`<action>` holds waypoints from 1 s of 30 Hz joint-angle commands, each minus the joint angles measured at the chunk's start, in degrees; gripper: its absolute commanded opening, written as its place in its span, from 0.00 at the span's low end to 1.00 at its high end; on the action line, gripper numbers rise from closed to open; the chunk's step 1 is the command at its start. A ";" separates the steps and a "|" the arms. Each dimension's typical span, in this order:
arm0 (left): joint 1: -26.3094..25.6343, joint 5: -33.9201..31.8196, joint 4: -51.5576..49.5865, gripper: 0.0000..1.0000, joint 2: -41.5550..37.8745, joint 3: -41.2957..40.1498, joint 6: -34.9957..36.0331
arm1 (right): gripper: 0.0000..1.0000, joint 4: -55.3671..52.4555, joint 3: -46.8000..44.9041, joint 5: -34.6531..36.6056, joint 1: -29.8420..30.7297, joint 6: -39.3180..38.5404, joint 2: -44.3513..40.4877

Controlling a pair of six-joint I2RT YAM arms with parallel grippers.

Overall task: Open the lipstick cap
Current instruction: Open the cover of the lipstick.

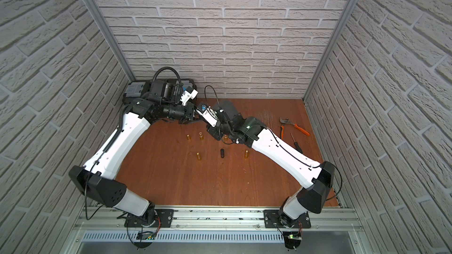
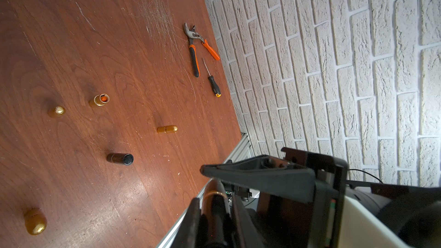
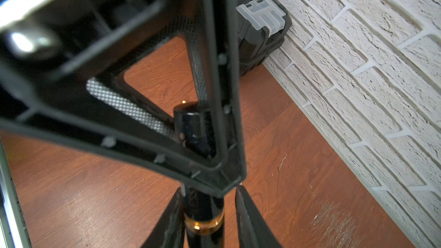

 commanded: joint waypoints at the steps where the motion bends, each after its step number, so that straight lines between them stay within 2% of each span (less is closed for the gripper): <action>1: 0.57 1.50 0.25 0.11 -1.16 1.51 0.31 | 0.31 1.44 -0.44 0.77 0.28 -0.02 -0.19; 7: 1.00 1.67 0.53 0.11 -1.15 1.90 0.21 | 0.16 0.44 -0.50 2.21 0.28 -0.88 -0.26; 11: 1.38 1.89 0.43 0.11 -0.51 2.37 0.14 | 0.11 0.22 -1.22 3.13 0.28 -0.92 -1.35; 19: 4.20 5.31 2.79 0.10 0.03 2.17 -2.55 | 0.08 0.59 -4.88 7.31 0.19 -1.69 -4.63; 25: 5.69 8.75 8.09 0.10 -0.55 -0.79 -7.26 | 0.07 1.74 -8.08 10.96 -0.03 -1.96 -7.57; 28: 5.45 6.92 7.07 0.10 0.11 -0.36 -6.81 | 0.07 1.58 -8.86 12.10 -0.17 -2.10 -9.14; 30: 3.96 0.30 -0.06 0.10 2.40 3.21 -1.37 | 0.07 1.07 -9.04 12.33 -0.15 -1.77 -10.47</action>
